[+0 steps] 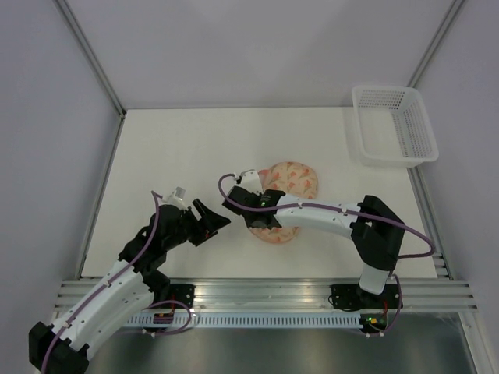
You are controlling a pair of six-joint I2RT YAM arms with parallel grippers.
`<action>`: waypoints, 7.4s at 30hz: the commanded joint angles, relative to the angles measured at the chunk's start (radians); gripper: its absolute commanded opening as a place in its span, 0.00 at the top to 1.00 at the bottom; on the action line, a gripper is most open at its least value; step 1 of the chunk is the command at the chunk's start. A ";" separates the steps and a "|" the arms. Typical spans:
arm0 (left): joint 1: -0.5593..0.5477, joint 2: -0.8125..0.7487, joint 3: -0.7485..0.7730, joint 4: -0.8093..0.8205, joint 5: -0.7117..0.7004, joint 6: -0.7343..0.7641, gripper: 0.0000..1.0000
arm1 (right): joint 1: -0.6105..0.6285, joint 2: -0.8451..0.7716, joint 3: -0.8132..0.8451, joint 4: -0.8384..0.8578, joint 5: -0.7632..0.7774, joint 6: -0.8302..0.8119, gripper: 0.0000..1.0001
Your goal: Unzip the laundry bag and remove the bra
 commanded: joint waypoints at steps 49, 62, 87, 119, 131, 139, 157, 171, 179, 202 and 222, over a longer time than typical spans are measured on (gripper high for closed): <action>-0.004 0.193 0.105 0.085 0.104 0.054 0.22 | -0.471 -0.797 -0.550 -0.492 0.558 0.954 0.80; -0.004 0.232 0.103 0.161 0.129 0.083 0.22 | -0.471 -0.866 -0.491 0.010 0.246 0.126 0.16; -0.004 0.355 0.042 0.418 0.278 0.083 0.21 | -0.883 -0.252 -0.505 0.624 -0.764 -0.156 0.21; -0.004 0.322 -0.007 0.418 0.268 0.065 0.22 | -0.883 -0.505 -0.404 0.439 -0.916 -0.172 0.99; -0.004 0.299 -0.009 0.407 0.271 0.065 0.22 | -0.933 -0.452 0.031 0.283 -0.477 -0.176 1.00; -0.004 0.289 -0.015 0.400 0.271 0.065 0.22 | -1.137 -0.230 0.283 0.232 -0.197 -0.062 1.00; -0.003 0.320 0.028 0.361 0.270 0.080 0.22 | -1.333 0.507 0.992 0.036 -0.252 -0.038 0.62; -0.003 0.318 -0.009 0.412 0.285 0.068 0.22 | -1.328 -0.040 0.361 0.126 -0.197 -0.086 0.18; -0.003 0.279 -0.021 0.417 0.304 0.060 0.22 | -1.246 -0.551 -0.290 0.132 -0.067 0.021 0.22; -0.003 0.185 -0.087 0.424 0.342 0.027 0.22 | -1.185 -0.508 -0.680 0.037 -0.197 0.052 0.27; -0.003 0.202 -0.124 0.466 0.356 0.019 0.22 | -1.148 -0.539 -0.769 0.124 -0.312 0.078 1.00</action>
